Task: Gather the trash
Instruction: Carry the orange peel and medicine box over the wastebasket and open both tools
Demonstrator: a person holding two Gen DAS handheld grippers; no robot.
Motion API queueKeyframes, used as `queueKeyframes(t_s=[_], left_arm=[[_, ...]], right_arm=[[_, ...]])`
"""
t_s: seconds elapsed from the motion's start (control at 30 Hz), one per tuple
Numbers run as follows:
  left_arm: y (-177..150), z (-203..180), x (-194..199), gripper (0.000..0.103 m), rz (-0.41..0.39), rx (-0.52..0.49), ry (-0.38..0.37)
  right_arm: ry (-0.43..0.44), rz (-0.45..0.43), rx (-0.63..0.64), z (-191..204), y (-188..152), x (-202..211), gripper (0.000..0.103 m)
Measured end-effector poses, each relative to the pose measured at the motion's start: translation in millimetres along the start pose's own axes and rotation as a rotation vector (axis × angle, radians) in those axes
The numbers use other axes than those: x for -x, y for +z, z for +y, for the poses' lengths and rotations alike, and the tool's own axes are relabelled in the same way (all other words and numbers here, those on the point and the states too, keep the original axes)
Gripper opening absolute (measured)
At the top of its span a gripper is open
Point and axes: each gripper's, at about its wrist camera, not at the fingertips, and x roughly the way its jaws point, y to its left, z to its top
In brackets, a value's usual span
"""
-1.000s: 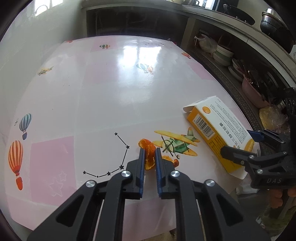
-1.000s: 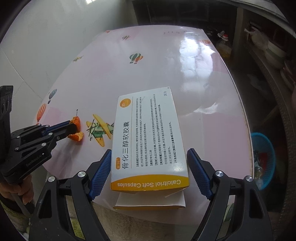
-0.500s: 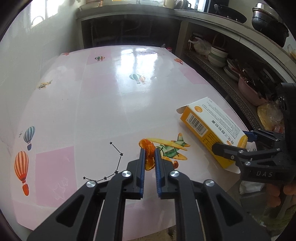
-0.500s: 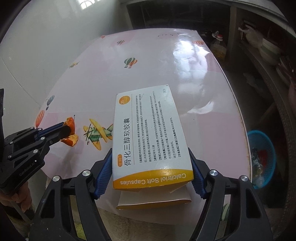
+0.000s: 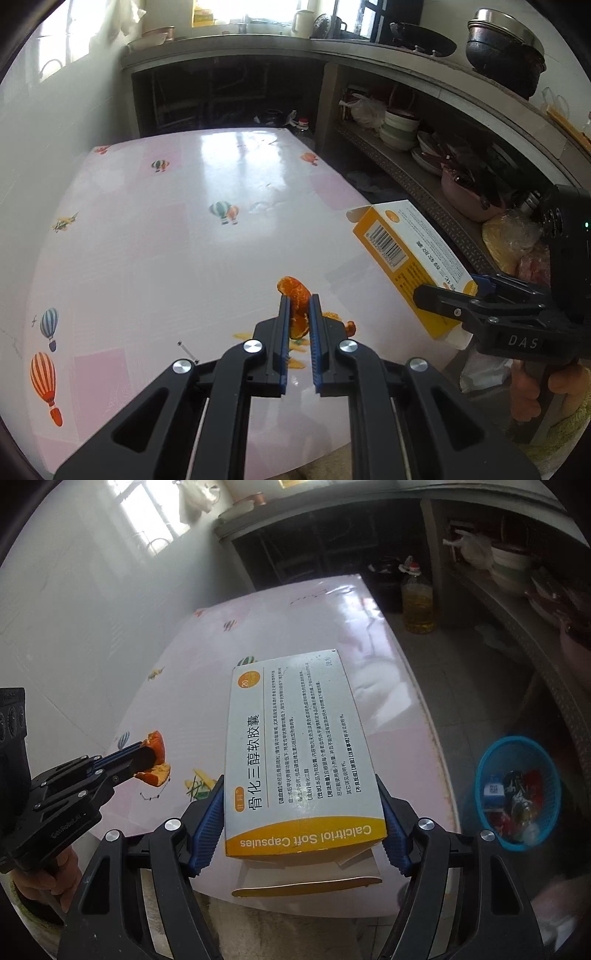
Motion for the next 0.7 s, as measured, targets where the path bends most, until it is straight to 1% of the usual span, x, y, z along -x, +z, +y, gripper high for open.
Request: queueKeyframes(t_s=[0.17,0.27,0.33,0.43,0.47,0.57,0.6,0.7], left_arm=[[31.1,-45.9,-7.8,0.009,-0.014,-0.074,-0.092],[49.7,-82.3,-19.3,0.009,-0.013,-0.13,-0.153],[62.0,-108.7,-32.5,0.009,0.007,-0.163,-0.201],[78.2,-146.7,-65.1,0.009,0.086,-0.199,-0.285],[83.0,-161.2,-80.3,0.009,0.131,-0.209,-0.315],[91.2,-193.3,-122.1,0.009,0.246,-0.226,-0.366],[92.6,-205.7,-139.8,0.009,0.297,-0.234,-0.389],[93.1,-236.5,-188.6,0.009,0.414,-0.248,-0.391]], right_arm=[[-0.083,-0.085,-0.125,-57.3,-2.0,38.4,0.069],[-0.152,-0.114,-0.227,-102.5,-13.2,60.1,0.069],[-0.202,-0.122,-0.313,-136.0,-24.5,72.5,0.069],[-0.261,-0.116,-0.433,-179.2,-44.4,82.6,0.069],[-0.269,-0.111,-0.469,-192.0,-51.9,84.3,0.069],[-0.287,-0.076,-0.567,-227.6,-74.9,82.2,0.069],[-0.288,-0.065,-0.585,-235.7,-80.0,78.8,0.069],[-0.294,-0.02,-0.635,-260.4,-93.5,62.2,0.069]])
